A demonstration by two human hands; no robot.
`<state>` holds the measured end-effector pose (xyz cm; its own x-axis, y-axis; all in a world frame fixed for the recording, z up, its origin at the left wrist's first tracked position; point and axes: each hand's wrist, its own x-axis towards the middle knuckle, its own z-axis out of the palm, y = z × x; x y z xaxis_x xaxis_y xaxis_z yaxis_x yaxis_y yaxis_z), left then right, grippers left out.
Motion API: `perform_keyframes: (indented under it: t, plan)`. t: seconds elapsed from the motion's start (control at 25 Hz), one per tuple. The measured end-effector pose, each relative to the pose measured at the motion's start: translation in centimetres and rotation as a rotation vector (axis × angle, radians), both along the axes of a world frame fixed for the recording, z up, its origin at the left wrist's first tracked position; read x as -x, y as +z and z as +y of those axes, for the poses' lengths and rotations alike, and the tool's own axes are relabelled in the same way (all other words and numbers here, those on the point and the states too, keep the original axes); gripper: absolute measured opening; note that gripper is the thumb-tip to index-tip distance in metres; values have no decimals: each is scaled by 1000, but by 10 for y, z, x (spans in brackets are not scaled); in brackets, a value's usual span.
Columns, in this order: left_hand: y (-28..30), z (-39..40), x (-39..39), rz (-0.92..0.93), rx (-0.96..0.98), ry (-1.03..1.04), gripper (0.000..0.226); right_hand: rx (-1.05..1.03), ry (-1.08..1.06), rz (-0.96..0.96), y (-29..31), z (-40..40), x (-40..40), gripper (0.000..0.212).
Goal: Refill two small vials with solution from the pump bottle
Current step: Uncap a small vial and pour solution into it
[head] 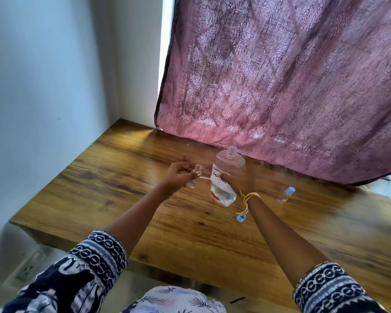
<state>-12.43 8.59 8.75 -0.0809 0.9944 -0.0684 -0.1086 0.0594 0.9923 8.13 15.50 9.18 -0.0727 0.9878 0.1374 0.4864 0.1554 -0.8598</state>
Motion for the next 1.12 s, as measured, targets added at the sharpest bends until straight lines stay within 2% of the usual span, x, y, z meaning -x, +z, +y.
perform_keyframes:
  t: [0.08, 0.16, 0.2, 0.28, 0.32, 0.48, 0.72, 0.88, 1.12]
  plan:
    - [-3, 1, -1, 4, 6, -4, 28, 46, 73, 57, -5, 3, -2, 46]
    - [-4, 0, -1, 11, 1, -9, 26, 129, 73, 51, -3, 5, 2, 67]
    - [-4, 0, 0, 18, -6, -13, 25, 138, 85, 48, -3, 6, 5, 67]
    - [-5, -2, 3, 31, -20, -19, 27, 99, 153, 61, -4, 10, 13, 45]
    - [-6, -2, 5, 33, -16, -16, 29, 90, 182, 77, -4, 11, 18, 41]
    - [-11, -3, 19, 38, 12, 2, 34, 128, 208, 66, -3, 17, 40, 64]
    - [-19, -15, 39, 66, 40, 52, 29, 205, 278, 38, -6, 24, 62, 60]
    - [-23, -20, 46, 71, 47, 64, 30, 272, 291, 40, -7, 27, 63, 81]
    - [-28, -21, 41, 56, 44, 39, 28, 302, 402, 0, 0, 20, 61, 71]
